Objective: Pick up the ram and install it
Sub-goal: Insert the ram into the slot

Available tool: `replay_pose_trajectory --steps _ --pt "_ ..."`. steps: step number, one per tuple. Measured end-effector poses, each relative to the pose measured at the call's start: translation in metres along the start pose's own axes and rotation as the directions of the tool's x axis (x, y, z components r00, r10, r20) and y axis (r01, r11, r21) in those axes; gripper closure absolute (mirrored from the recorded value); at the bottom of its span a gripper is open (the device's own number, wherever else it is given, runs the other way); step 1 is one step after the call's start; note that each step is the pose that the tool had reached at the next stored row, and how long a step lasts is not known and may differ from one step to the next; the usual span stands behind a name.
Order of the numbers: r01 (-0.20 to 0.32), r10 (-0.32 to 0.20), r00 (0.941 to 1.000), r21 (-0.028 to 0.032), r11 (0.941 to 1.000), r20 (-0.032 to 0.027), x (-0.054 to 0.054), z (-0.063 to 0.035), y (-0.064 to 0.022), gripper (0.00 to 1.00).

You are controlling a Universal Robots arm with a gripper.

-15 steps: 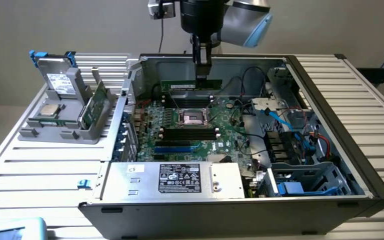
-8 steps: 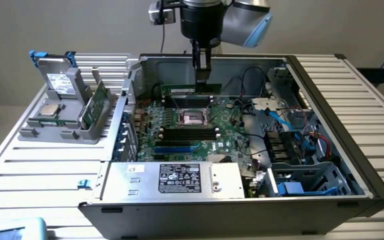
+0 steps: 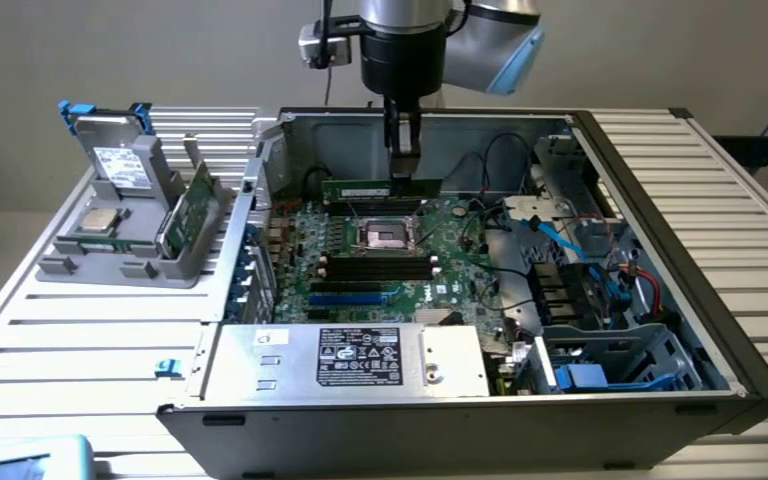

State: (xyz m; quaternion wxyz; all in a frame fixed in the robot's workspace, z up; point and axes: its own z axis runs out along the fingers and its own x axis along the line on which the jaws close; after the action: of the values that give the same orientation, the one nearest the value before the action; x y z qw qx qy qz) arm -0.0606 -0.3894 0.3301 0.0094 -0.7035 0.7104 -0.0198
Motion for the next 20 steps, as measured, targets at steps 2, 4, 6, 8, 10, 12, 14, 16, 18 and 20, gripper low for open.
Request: replay_pose_trajectory --steps 2,4,6,8,10,12,14,16,18,20 --pt "0.000 0.000 1.0000 -0.0005 1.0000 -0.0001 0.001 0.0036 0.0001 0.86" --pt "0.000 0.000 1.0000 -0.0013 1.0000 0.0000 0.003 0.0072 0.0002 0.86" --pt "0.000 0.000 1.0000 -0.0021 1.0000 -0.0001 0.006 0.0109 0.0003 0.86" --pt "0.000 0.000 1.0000 -0.0028 1.0000 -0.0001 0.009 0.0147 0.0005 0.86" --pt "0.000 0.000 1.0000 -0.0047 1.0000 0.0000 0.011 0.0177 0.0005 0.86" --pt "0.000 0.000 1.0000 -0.0057 1.0000 -0.0007 0.011 0.0180 0.0006 0.86" --pt "0.000 0.000 1.0000 -0.0056 1.0000 -0.0015 0.011 0.0184 0.0006 0.86" --pt "0.001 -0.001 0.9999 -0.0056 1.0000 -0.0102 0.011 0.0195 0.0006 0.86" --pt "0.001 -0.001 0.9998 -0.0068 1.0000 -0.0205 0.010 0.0205 0.0007 0.86" --pt "0.001 -0.001 0.9998 -0.0067 1.0000 -0.0218 0.009 0.0233 0.0008 0.86"
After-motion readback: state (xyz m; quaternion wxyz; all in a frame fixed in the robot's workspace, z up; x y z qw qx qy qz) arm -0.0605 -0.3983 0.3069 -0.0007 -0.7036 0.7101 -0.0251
